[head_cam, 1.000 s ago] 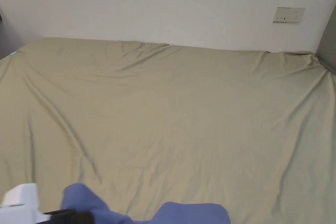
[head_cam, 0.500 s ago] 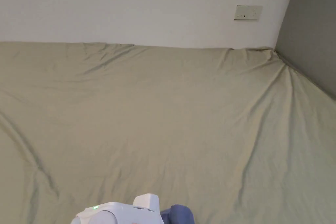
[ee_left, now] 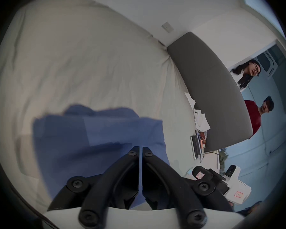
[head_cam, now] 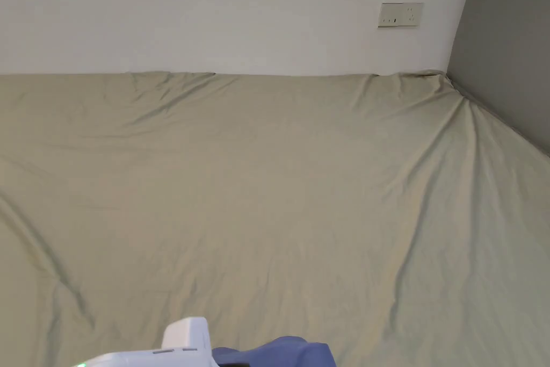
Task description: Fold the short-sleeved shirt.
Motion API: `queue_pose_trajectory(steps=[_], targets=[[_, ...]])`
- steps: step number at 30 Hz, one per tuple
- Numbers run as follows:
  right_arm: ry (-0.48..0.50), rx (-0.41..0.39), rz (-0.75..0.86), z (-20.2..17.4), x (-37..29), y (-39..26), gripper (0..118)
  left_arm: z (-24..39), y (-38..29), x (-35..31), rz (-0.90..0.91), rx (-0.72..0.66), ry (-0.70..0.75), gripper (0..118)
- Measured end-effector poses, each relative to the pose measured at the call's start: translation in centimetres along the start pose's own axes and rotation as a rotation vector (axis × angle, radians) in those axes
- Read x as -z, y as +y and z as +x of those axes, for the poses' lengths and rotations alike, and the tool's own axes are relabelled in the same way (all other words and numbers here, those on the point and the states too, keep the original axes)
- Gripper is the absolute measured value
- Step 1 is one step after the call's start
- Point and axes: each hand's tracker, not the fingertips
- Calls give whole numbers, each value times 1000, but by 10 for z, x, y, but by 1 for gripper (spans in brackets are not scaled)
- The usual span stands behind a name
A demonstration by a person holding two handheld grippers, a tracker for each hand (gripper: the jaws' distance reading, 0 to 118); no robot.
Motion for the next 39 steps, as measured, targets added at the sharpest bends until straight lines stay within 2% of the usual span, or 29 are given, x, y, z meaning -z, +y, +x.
queue_pose_trajectory(steps=[2,8,11,13,16,18,19,21,23,25,28,29,30,32,33,35,36,37,38,39], targets=[[3,3,-8,1,1,0,1,0,-5,25,-34,-29,-25,3],[-22,-9,-23,6,0,1,1,5,-17,103,-126,-67,17,1],[-21,9,-32,7,6,3,1,19,-17,110,-110,-82,-16,1],[-4,4,-29,2,10,8,1,33,-18,92,-77,-63,-63,1],[129,-31,6,-16,21,26,1,34,-27,13,92,-75,-279,1],[245,-34,9,-32,39,36,1,17,-35,-42,215,-73,-355,1],[300,-34,-7,-40,51,39,1,5,-39,-66,258,-76,-337,1],[403,-47,-61,-60,83,40,1,-20,-48,-107,358,-86,-206,1],[444,-89,-143,-79,113,34,1,-42,-57,-132,422,-115,-69,1],[424,-138,-223,-94,140,26,1,-66,-67,-147,459,-202,9,1],[321,-187,-306,-102,172,14,1,-93,-86,-157,493,-312,24,1],[313,-174,-330,-100,182,11,1,-98,-91,-158,490,-330,22,1],[322,-126,-342,-95,190,9,1,-102,-95,-157,480,-339,23,1],[388,39,-358,-84,196,12,1,-107,-98,-150,459,-343,17,1],[392,97,-389,-79,197,14,1,-110,-98,-144,440,-339,6,1],[393,62,-380,-79,197,14,1,-111,-91,-127,378,-313,-23,2],[390,42,-371,-81,194,13,1,-114,-86,-116,338,-299,-35,8],[378,21,-363,-84,192,13,1,-115,-81,-105,299,-299,-37,22],[373,16,-361,-85,192,13,1,-118,-75,-93,260,-298,-35,47],[372,21,-361,-84,192,13,1,-128,-69,-81,224,-298,-45,86]])
